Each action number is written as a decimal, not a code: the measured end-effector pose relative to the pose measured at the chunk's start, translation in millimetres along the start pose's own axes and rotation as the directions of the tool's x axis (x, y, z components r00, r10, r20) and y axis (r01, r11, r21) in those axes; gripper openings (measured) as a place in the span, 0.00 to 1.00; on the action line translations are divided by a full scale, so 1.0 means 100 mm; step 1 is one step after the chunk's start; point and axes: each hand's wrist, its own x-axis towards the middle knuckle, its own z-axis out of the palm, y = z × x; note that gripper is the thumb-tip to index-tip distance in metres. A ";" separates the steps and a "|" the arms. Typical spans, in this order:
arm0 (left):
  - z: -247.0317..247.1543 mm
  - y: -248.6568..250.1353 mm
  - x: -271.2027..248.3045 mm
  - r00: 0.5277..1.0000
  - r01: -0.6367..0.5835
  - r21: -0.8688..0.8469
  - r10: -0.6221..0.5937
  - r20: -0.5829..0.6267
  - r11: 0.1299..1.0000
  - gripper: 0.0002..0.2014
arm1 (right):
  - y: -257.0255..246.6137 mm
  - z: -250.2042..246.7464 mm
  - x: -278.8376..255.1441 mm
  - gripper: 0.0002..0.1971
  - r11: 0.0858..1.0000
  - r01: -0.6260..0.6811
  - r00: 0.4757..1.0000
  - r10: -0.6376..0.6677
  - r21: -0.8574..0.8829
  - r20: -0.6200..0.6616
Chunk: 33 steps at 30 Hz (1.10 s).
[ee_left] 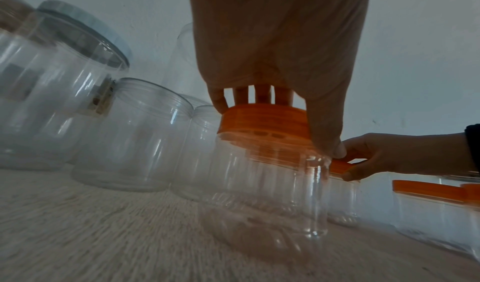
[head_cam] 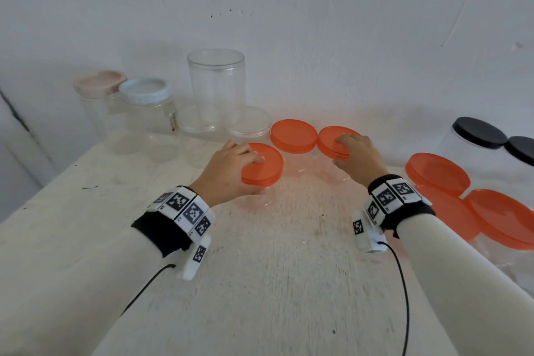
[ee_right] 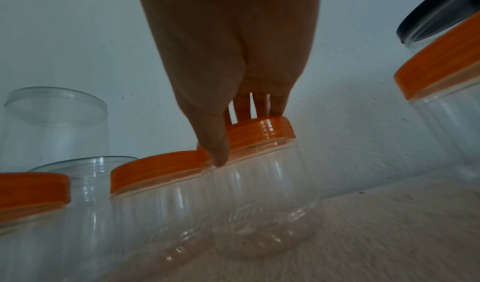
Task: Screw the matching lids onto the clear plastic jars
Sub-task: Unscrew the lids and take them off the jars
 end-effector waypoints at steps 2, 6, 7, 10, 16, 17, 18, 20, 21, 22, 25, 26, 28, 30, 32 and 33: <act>0.00 0.00 0.00 1.000 0.005 0.002 -0.005 0.002 1.000 0.32 | 0.00 0.00 0.01 0.26 1.000 0.004 1.000 -0.004 -0.003 0.004; -0.01 0.02 0.01 1.000 0.026 0.019 -0.026 0.014 0.999 0.32 | -0.01 -0.02 0.00 0.27 1.000 0.002 1.000 -0.002 0.004 0.018; -0.01 0.02 0.01 0.999 0.033 0.021 -0.034 0.018 0.999 0.31 | -0.01 -0.02 -0.02 0.28 1.000 0.002 1.000 -0.002 -0.014 0.021; -0.01 0.04 0.01 0.998 0.052 0.005 -0.052 0.023 0.999 0.31 | -0.04 -0.06 -0.16 0.29 0.997 0.011 1.000 -0.013 -0.079 -0.025; 0.01 0.03 0.02 0.987 0.154 -0.106 -0.148 0.060 0.982 0.28 | 0.04 -0.24 -0.68 0.31 0.988 -0.055 0.995 0.042 -0.144 -0.092; 0.00 0.03 0.02 0.983 0.173 -0.147 -0.162 0.085 0.974 0.27 | 0.09 -0.28 -0.78 0.31 0.982 -0.086 0.993 0.071 -0.166 -0.094; 0.00 0.03 0.02 0.980 0.187 -0.190 -0.168 0.111 0.964 0.27 | 0.16 -0.31 -0.87 0.32 0.974 -0.123 0.990 0.108 -0.188 -0.091; -0.02 0.02 0.03 0.975 0.202 -0.239 -0.172 0.142 0.950 0.28 | 0.28 -0.35 -1.01 0.34 0.957 -0.189 0.981 0.176 -0.222 -0.075; -0.02 0.02 0.03 0.973 0.204 -0.237 -0.171 0.154 0.950 0.28 | 0.35 -0.37 -1.08 0.35 0.946 -0.225 0.974 0.216 -0.233 -0.063; -0.02 0.02 0.04 0.972 0.206 -0.226 -0.173 0.157 0.952 0.29 | 0.39 -0.39 -1.14 0.36 0.937 -0.259 0.966 0.254 -0.235 -0.052; 0.01 0.02 0.02 0.972 0.218 -0.209 -0.192 0.138 0.953 0.33 | 0.49 -0.40 -1.26 0.40 0.924 -0.327 0.944 0.327 -0.195 -0.034; 0.01 0.03 0.02 0.970 0.230 -0.203 -0.207 0.129 0.952 0.36 | 0.51 -0.40 -1.30 0.41 0.927 -0.337 0.941 0.337 -0.164 -0.027; 0.03 0.04 0.01 0.963 0.262 -0.183 -0.244 0.118 0.947 0.44 | 0.53 -0.38 -1.34 0.41 0.933 -0.336 0.941 0.338 -0.129 -0.008; 0.02 0.04 0.00 0.958 0.281 -0.175 -0.264 0.110 0.944 0.47 | 0.53 -0.37 -1.35 0.41 0.942 -0.306 0.950 0.312 -0.138 0.026; 0.02 0.04 -0.01 0.959 0.280 -0.187 -0.265 0.100 0.942 0.48 | 0.50 -0.37 -1.33 0.39 0.964 -0.242 0.966 0.250 -0.112 0.065; 0.02 0.04 -0.01 0.961 0.272 -0.198 -0.258 0.094 0.942 0.48 | 0.49 -0.37 -1.32 0.39 0.975 -0.202 0.974 0.209 -0.087 0.086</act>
